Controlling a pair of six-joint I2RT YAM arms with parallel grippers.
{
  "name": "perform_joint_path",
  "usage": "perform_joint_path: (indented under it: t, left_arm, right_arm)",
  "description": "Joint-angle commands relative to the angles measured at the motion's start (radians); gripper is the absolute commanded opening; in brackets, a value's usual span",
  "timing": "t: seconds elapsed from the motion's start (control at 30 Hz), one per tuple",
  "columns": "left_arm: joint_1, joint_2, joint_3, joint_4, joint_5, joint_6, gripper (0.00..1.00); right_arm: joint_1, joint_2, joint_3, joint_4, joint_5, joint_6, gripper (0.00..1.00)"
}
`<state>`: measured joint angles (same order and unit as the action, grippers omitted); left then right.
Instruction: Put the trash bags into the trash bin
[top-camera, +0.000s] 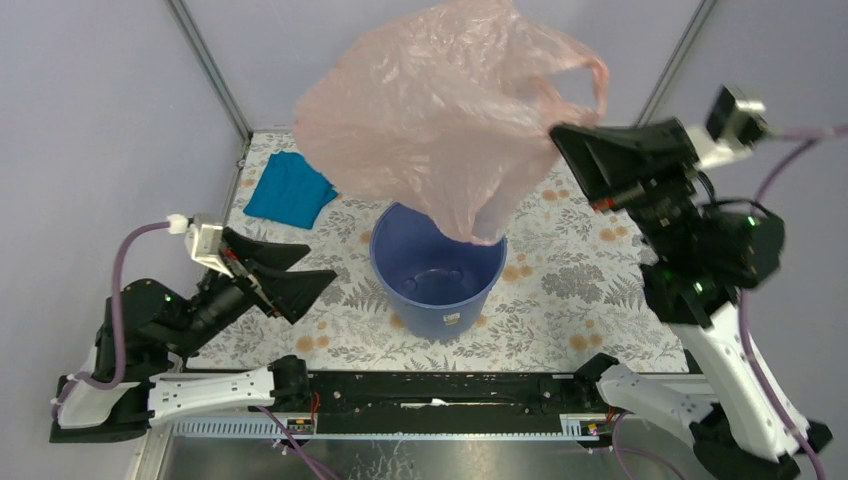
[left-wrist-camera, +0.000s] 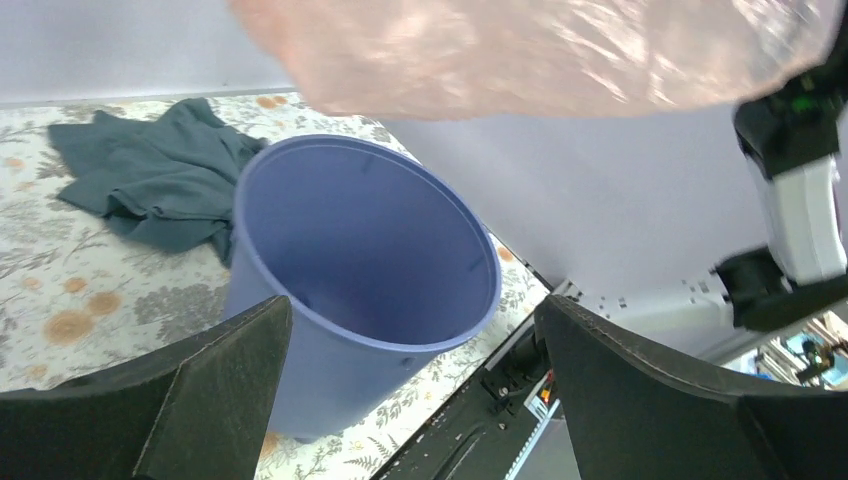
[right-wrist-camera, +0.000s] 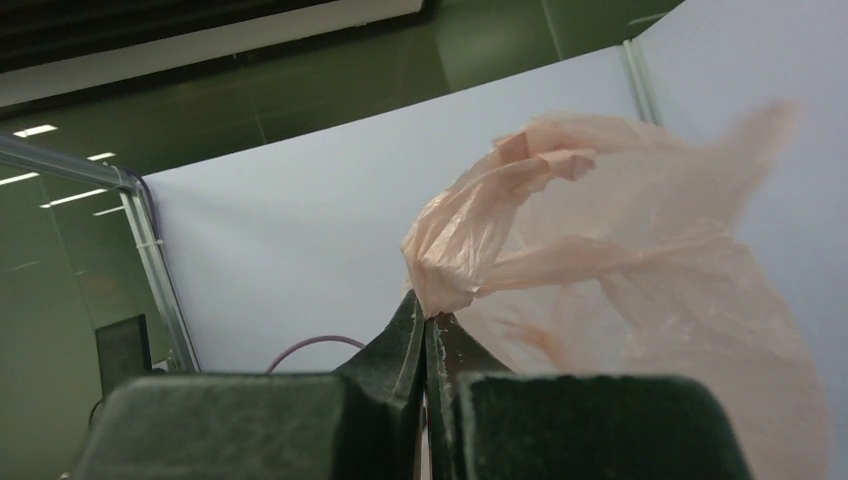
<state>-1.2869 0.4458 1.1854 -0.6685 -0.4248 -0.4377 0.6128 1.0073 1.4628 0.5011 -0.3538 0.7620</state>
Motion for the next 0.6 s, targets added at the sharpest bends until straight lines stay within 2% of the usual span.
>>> perform_joint_path:
  t: [0.0, 0.13, 0.23, 0.3, 0.4, 0.57]
  left_arm:
    - [-0.001, -0.021, 0.055, -0.064, -0.125, -0.041, 0.99]
    - [-0.001, -0.033, 0.057, -0.063, -0.186, -0.031, 0.99]
    - [-0.001, -0.020, 0.036, -0.013, -0.202, -0.007, 0.99]
    - [-0.002, 0.000, 0.027, 0.012, -0.213, -0.007, 0.99]
    - [0.000, 0.037, 0.028, 0.026, -0.219, -0.017, 0.99]
    - [-0.002, 0.103, 0.007, 0.060, -0.219, -0.036, 0.99]
  right_arm:
    - [0.006, -0.160, -0.168, -0.126, 0.163, -0.115, 0.00]
    - [0.005, -0.262, -0.251, -0.350, 0.303, -0.125, 0.00]
    - [0.006, -0.295, -0.314, -0.416, 0.315, -0.073, 0.00]
    - [0.005, -0.292, -0.306, -0.480, 0.292, -0.071, 0.00]
    - [0.005, -0.293, -0.246, -0.665, 0.333, -0.111, 0.00]
    - [0.006, -0.347, -0.225, -0.715, 0.432, -0.164, 0.00]
